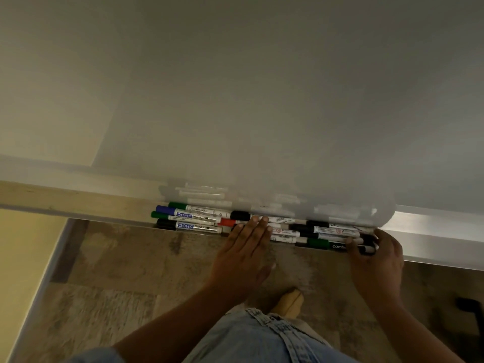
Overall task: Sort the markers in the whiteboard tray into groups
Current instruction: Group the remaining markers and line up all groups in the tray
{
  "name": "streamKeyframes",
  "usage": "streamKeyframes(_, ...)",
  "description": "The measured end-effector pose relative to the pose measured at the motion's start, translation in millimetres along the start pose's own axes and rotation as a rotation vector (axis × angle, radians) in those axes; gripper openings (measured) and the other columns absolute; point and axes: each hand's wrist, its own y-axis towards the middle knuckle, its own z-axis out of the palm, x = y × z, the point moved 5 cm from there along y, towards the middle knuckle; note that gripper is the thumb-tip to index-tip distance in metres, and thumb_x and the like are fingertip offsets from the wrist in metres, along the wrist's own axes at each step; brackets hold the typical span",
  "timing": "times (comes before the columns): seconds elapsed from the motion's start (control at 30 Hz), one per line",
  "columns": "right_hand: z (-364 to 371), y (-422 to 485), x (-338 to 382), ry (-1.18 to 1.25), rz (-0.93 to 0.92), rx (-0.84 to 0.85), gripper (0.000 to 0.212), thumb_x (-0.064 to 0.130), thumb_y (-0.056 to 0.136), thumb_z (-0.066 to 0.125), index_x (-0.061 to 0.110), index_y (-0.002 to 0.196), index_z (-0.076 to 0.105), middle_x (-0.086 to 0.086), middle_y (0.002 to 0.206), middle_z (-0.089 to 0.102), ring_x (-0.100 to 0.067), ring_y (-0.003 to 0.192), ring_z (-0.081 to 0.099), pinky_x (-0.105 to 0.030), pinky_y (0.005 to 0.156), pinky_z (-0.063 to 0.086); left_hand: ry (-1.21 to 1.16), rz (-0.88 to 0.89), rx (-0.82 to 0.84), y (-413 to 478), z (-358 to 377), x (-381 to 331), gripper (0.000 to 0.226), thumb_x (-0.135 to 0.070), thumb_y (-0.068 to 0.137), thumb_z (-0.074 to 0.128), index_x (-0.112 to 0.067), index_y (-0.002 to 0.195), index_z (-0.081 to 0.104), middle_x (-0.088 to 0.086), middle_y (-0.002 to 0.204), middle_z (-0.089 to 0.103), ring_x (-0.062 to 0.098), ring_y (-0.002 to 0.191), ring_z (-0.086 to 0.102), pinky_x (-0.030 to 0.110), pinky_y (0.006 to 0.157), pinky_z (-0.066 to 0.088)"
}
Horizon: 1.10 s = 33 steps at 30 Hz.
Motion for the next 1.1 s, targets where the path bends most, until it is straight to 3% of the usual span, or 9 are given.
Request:
streamKeyframes(0.2, -1, 0, 1, -0.012, -0.009, -0.003, 0.056, 0.039, 0.085, 0.066, 0.01, 0.13, 0.049, -0.015, 0.134, 0.049, -0.031, 0.125, 0.041, -0.052, 0.102, 0.038, -0.068, -0.088, -0.084, -5, -13, 2, 0.077, -0.056, 0.095, 0.037, -0.01, 0.152, 0.014, 0.012, 0.16, 0.011, 0.025, 0.148, 0.005, 0.044, 0.116, 0.015)
streamKeyframes(0.4, 1, -4, 3, -0.016, -0.009, 0.008, 0.062, 0.046, 0.084, 0.063, 0.016, 0.134, 0.043, -0.012, 0.134, 0.052, -0.032, 0.126, 0.043, -0.057, 0.102, 0.039, -0.465, -0.555, -0.466, -39, -42, 71, 0.073, -0.053, 0.094, 0.036, -0.025, 0.153, 0.004, -0.003, 0.162, 0.004, 0.018, 0.149, 0.002, 0.033, 0.119, 0.003)
streamKeyframes(0.47, 2, -7, 4, -0.002, 0.005, 0.004, 0.065, 0.048, 0.082, 0.064, 0.019, 0.135, 0.039, -0.011, 0.133, 0.053, -0.033, 0.125, 0.046, -0.057, 0.102, 0.039, -0.599, -0.732, -0.606, -57, -45, 101, 0.072, -0.053, 0.094, 0.039, -0.027, 0.153, 0.007, -0.001, 0.162, 0.01, 0.013, 0.148, 0.006, 0.032, 0.117, 0.011)
streamKeyframes(0.53, 3, -8, 7, 0.026, 0.031, -0.002, 0.066, 0.051, 0.08, 0.064, 0.022, 0.133, 0.039, -0.008, 0.128, 0.056, -0.034, 0.121, 0.05, -0.061, 0.099, 0.041, -0.765, -0.912, -0.688, -68, -44, 121, 0.068, -0.053, 0.095, 0.041, -0.025, 0.151, 0.015, 0.003, 0.158, 0.023, 0.003, 0.141, 0.019, 0.018, 0.109, 0.022)
streamKeyframes(0.63, 4, -9, 10, 0.033, 0.027, 0.015, 0.065, 0.051, 0.08, 0.065, 0.021, 0.131, 0.039, -0.007, 0.124, 0.059, -0.033, 0.118, 0.053, -0.064, 0.095, 0.043, -0.837, -0.929, -0.652, -68, -44, 131, 0.042, -0.052, 0.096, 0.041, -0.027, 0.131, 0.042, -0.007, 0.125, 0.057, -0.013, 0.105, 0.052, -0.001, 0.077, 0.037)
streamKeyframes(0.7, 5, -10, 13, 0.036, 0.019, 0.027, 0.062, 0.051, 0.081, 0.065, 0.023, 0.13, 0.039, -0.005, 0.122, 0.059, -0.032, 0.116, 0.054, -0.064, 0.095, 0.043, -0.864, -0.874, -0.6, -64, -43, 131, 0.046, -0.058, 0.095, 0.037, -0.024, 0.121, 0.05, -0.005, 0.109, 0.065, 0.004, 0.095, 0.063, 0.012, 0.072, 0.048)
streamKeyframes(0.8, 4, -12, 18, 0.046, -0.004, 0.017, 0.05, 0.048, 0.081, 0.066, 0.029, 0.12, 0.041, 0.0, 0.113, 0.06, -0.029, 0.109, 0.057, -0.062, 0.093, 0.045, -0.896, -0.898, -0.562, -65, -36, 130, 0.074, -0.068, 0.09, 0.034, -0.013, 0.138, 0.04, 0.012, 0.127, 0.06, 0.023, 0.114, 0.058, 0.044, 0.091, 0.051)
streamKeyframes(0.93, 2, -13, 19, 0.063, -0.028, 0.028, 0.046, 0.045, 0.082, 0.067, 0.032, 0.118, 0.042, 0.004, 0.111, 0.059, -0.027, 0.106, 0.058, -0.061, 0.09, 0.047, -0.919, -0.956, -0.576, -66, -33, 122, 0.07, -0.057, 0.092, 0.04, -0.024, 0.15, 0.019, 0.003, 0.147, 0.04, 0.008, 0.128, 0.037, 0.031, 0.102, 0.035)
streamKeyframes(1.1, 1, -17, 14, 0.064, 0.075, 0.049, 0.081, 0.062, 0.077, 0.06, 0.028, 0.142, 0.027, -0.009, 0.136, 0.054, -0.034, 0.12, 0.054, -0.061, 0.092, 0.049, -0.933, -0.92, -0.557, -70, -23, 126, 0.071, -0.053, 0.094, 0.042, -0.027, 0.151, 0.009, 0.005, 0.157, 0.026, 0.02, 0.143, 0.026, 0.048, 0.114, 0.029)
